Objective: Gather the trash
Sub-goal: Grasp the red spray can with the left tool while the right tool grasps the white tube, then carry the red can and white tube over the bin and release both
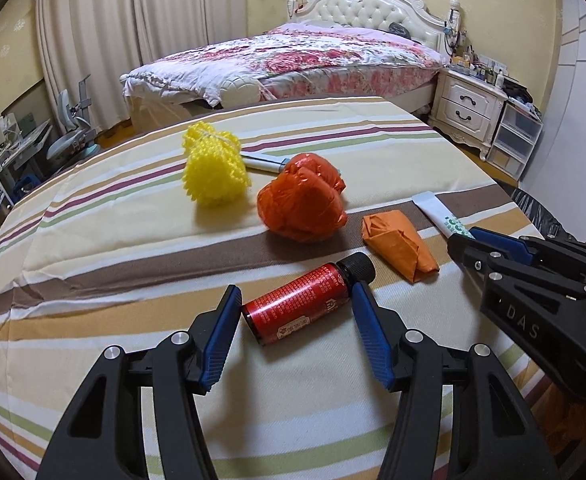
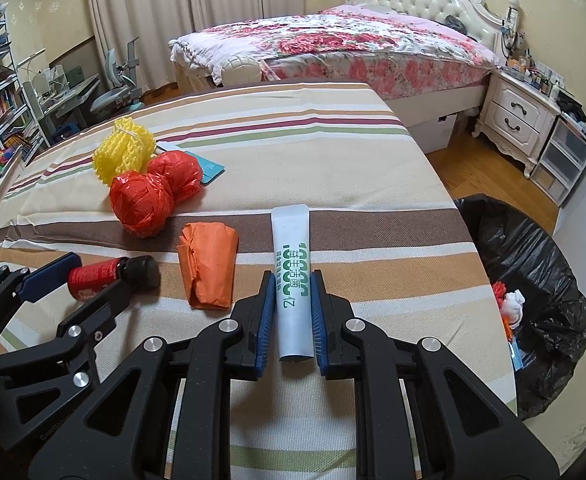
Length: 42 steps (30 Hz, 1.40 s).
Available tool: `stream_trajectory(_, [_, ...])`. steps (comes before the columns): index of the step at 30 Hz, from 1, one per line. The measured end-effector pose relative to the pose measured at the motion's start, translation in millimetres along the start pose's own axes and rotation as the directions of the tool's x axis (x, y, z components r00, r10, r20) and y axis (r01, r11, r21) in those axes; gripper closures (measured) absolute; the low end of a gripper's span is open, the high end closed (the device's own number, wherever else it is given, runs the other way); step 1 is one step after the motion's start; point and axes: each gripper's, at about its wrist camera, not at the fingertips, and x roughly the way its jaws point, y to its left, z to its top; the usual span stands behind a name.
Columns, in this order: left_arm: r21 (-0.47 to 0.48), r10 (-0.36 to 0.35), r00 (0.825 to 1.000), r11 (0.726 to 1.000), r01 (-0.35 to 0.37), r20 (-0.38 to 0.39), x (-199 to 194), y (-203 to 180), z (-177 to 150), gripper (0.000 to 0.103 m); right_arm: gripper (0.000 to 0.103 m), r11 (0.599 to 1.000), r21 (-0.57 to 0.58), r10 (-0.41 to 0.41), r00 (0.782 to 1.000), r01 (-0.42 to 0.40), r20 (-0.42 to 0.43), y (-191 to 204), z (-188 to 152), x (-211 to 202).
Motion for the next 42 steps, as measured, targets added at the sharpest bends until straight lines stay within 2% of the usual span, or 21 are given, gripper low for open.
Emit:
stream_trajectory(17, [-0.067,0.025,1.000,0.997,-0.025,-0.004,-3.9,13.5,-4.6,0.046,0.084,1.000,0.003,0.016,1.000,-0.016,-0.001,3.1,1.0,0.3])
stream_trajectory(21, [-0.085,0.031,1.000,0.996,-0.031,-0.004,-4.1,16.1,-4.5,0.046,0.073,1.000,-0.012,0.014,1.000,-0.014,-0.004,5.5,2.4,2.0])
stream_trajectory(24, [-0.097,0.032,0.999,0.995,-0.032,-0.004,-4.6,18.4,-4.9,0.046,0.072,1.000,-0.025,-0.002,1.000,0.001,-0.005,9.6,4.1,3.8])
stream_trajectory(27, [-0.107,0.032,0.999,0.994,-0.032,-0.003,-5.0,20.7,-5.5,0.046,0.074,0.999,-0.037,-0.015,1.000,0.015,-0.004,11.4,4.0,4.3])
stream_trajectory(31, [-0.111,0.036,0.999,0.993,-0.036,-0.002,-5.3,22.3,-5.7,0.046,0.086,0.999,-0.041,-0.024,1.000,0.023,-0.002,9.8,3.4,4.0])
stream_trajectory(42, [-0.123,0.047,0.999,0.991,-0.046,0.007,-9.7,22.1,-5.6,0.046,0.087,1.000,-0.022,-0.020,0.999,0.021,0.025,0.4,-1.5,-8.0])
